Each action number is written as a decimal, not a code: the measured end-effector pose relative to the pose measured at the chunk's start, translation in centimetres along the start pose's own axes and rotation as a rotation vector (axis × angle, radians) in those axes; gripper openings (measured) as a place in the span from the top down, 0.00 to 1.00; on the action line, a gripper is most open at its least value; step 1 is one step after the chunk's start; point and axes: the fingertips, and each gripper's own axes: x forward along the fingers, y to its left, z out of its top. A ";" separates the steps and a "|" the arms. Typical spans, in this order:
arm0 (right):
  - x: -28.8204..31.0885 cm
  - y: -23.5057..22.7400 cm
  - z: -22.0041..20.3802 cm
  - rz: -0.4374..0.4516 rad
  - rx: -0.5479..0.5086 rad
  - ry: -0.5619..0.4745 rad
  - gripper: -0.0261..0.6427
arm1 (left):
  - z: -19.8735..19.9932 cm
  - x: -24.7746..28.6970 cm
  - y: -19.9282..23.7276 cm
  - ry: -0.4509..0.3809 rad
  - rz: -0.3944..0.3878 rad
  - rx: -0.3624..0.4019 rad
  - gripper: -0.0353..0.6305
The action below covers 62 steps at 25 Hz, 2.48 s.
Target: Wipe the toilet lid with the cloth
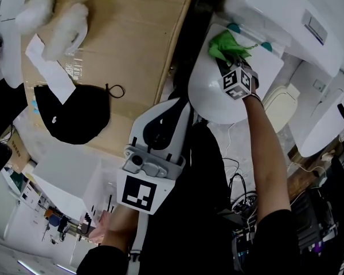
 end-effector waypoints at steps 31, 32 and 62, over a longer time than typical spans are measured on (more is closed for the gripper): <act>-7.3 26.4 -9.4 0.321 -0.116 -0.025 0.89 | -2.6 -5.7 -9.1 -0.023 -0.027 0.021 0.94; -7.9 25.3 -8.4 0.297 -0.074 -0.077 0.89 | -2.5 -5.4 -9.2 -0.021 -0.034 0.024 0.94; -9.0 -9.7 -16.0 -0.479 0.983 -0.165 0.89 | -0.7 3.5 -5.7 0.045 -0.141 0.024 0.94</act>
